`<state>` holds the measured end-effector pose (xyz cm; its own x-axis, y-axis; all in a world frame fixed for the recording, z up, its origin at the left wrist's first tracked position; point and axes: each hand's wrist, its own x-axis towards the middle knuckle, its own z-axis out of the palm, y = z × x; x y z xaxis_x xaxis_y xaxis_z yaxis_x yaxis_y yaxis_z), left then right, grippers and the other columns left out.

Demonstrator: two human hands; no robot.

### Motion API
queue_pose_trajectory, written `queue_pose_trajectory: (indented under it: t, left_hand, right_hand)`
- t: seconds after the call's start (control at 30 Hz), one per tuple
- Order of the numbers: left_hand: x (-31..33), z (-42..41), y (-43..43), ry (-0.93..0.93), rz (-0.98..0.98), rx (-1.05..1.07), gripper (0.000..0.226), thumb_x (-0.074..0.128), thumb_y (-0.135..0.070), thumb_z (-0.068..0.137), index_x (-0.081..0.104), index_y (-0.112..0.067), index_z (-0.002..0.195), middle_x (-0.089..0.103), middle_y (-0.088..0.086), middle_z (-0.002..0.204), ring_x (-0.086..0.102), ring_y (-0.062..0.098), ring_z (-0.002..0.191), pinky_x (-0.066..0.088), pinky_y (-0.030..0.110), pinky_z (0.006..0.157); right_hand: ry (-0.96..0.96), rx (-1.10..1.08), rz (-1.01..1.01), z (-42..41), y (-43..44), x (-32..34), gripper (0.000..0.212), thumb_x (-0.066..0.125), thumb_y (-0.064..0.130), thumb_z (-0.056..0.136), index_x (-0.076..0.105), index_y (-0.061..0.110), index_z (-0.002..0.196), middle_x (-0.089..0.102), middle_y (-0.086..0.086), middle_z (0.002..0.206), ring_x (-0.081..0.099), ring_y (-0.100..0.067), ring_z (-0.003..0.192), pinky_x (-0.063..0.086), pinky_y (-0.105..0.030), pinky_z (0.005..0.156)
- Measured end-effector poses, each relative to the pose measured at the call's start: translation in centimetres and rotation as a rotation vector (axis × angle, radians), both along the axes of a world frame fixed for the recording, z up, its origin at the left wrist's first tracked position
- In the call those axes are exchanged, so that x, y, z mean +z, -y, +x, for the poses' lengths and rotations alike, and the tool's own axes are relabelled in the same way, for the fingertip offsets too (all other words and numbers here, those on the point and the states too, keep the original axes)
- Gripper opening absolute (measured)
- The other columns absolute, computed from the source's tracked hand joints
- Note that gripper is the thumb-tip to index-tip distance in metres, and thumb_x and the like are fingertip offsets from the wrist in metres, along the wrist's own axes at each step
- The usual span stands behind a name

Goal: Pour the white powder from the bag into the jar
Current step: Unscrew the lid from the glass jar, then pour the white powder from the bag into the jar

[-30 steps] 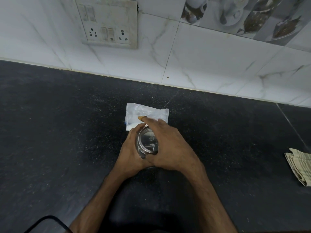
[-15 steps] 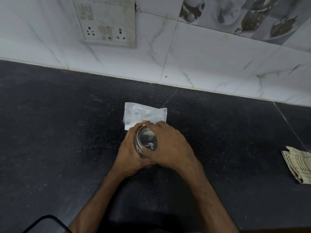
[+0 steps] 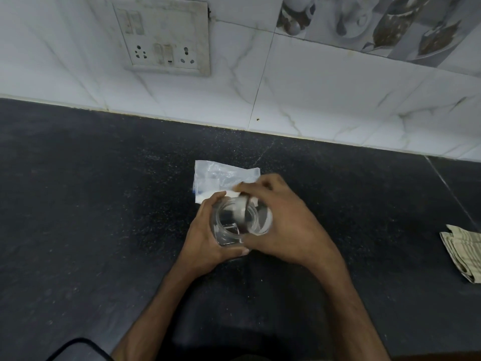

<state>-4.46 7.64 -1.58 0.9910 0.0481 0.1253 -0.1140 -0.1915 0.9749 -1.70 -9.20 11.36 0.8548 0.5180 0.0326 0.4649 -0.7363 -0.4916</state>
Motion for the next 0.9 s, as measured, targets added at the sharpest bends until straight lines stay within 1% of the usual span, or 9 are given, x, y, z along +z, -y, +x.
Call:
queue_pose_trajectory:
  t: [0.07,0.17,0.27,0.33,0.5,0.53,0.63,0.77,0.9]
  left_hand:
    - [0.0,-0.1,-0.1,-0.004,0.023,-0.003,0.116,0.1,-0.029,0.045,0.038,-0.031,0.143,0.055,-0.006,0.136,0.059,0.014,0.124,0.051,0.041,0.102]
    - [0.1,-0.2,-0.1,-0.012,0.046,-0.009,0.115,0.096,-0.035,0.045,0.037,-0.031,0.144,0.053,-0.005,0.137,0.057,0.014,0.125,0.049,0.043,0.105]
    - [0.3,-0.2,-0.1,-0.016,0.055,-0.011,0.115,0.095,-0.037,0.045,0.037,-0.031,0.144,0.054,-0.005,0.137,0.056,0.014,0.126,0.047,0.044,0.107]
    - [0.3,-0.2,-0.1,-0.015,0.063,-0.015,0.115,0.096,-0.036,0.045,0.037,-0.031,0.144,0.054,-0.005,0.137,0.056,0.014,0.126,0.047,0.043,0.107]
    - [0.3,-0.2,-0.1,-0.004,0.08,-0.025,0.116,0.097,-0.034,0.045,0.037,-0.029,0.144,0.054,-0.005,0.137,0.056,0.011,0.125,0.046,0.038,0.108]
    - [0.3,-0.2,-0.1,-0.003,0.08,-0.026,0.116,0.097,-0.034,0.045,0.037,-0.03,0.144,0.054,-0.006,0.137,0.056,0.011,0.125,0.046,0.037,0.107]
    - [0.3,-0.1,-0.2,0.001,0.083,-0.029,0.116,0.096,-0.037,0.044,0.036,-0.03,0.144,0.053,-0.007,0.137,0.055,0.01,0.126,0.046,0.035,0.107]
    - [0.2,-0.1,-0.3,0.001,0.079,-0.032,0.116,0.096,-0.039,0.045,0.035,-0.036,0.144,0.053,-0.009,0.137,0.056,0.008,0.125,0.047,0.034,0.107]
    - [-0.1,0.0,-0.3,-0.022,0.062,-0.076,0.129,0.097,-0.042,0.046,0.022,-0.037,0.151,0.048,-0.01,0.143,0.053,0.011,0.13,0.046,0.043,0.108]
  right_hand:
    - [0.075,-0.131,0.178,-0.6,2.2,-1.3,0.071,0.086,0.033,0.058,0.056,0.032,0.123,0.047,0.012,0.122,0.05,0.005,0.108,0.039,-0.006,0.089]
    - [0.118,-0.385,0.284,-1.5,5.6,-4.7,0.057,0.093,0.026,0.06,0.058,0.018,0.105,0.056,0.008,0.114,0.053,0.007,0.106,0.038,-0.004,0.087]
    - [0.054,-0.608,0.251,-2.2,8.0,-8.5,0.049,0.092,0.03,0.065,0.061,0.01,0.097,0.061,-0.001,0.129,0.059,-0.012,0.117,0.048,-0.027,0.099]
    - [0.031,-0.669,0.225,-2.7,8.9,-10.7,0.049,0.092,0.03,0.066,0.063,0.005,0.098,0.059,-0.006,0.138,0.055,-0.02,0.127,0.046,-0.036,0.105]
    - [0.012,-0.684,0.25,-3.1,9.0,-13.9,0.041,0.093,0.025,0.064,0.055,0.014,0.072,0.062,-0.001,0.13,0.057,-0.017,0.124,0.031,0.0,0.093]
    - [-0.002,-0.68,0.249,-3.2,8.9,-14.2,0.04,0.093,0.025,0.064,0.055,0.014,0.07,0.062,-0.001,0.13,0.057,-0.015,0.123,0.03,0.003,0.091]
    - [-0.016,-0.655,0.224,-3.2,8.7,-14.7,0.038,0.094,0.029,0.064,0.058,0.016,0.07,0.06,-0.002,0.138,0.054,-0.011,0.125,0.036,-0.008,0.094]
    - [-0.01,-0.628,0.176,-3.0,8.5,-14.6,0.034,0.094,0.029,0.064,0.063,0.017,0.073,0.058,-0.005,0.141,0.053,-0.019,0.131,0.04,-0.026,0.104]
    - [-0.085,-0.587,-0.002,-2.4,8.3,-14.0,0.035,0.093,0.037,0.062,0.072,0.02,0.084,0.051,-0.007,0.149,0.044,-0.022,0.141,0.015,-0.045,0.121]
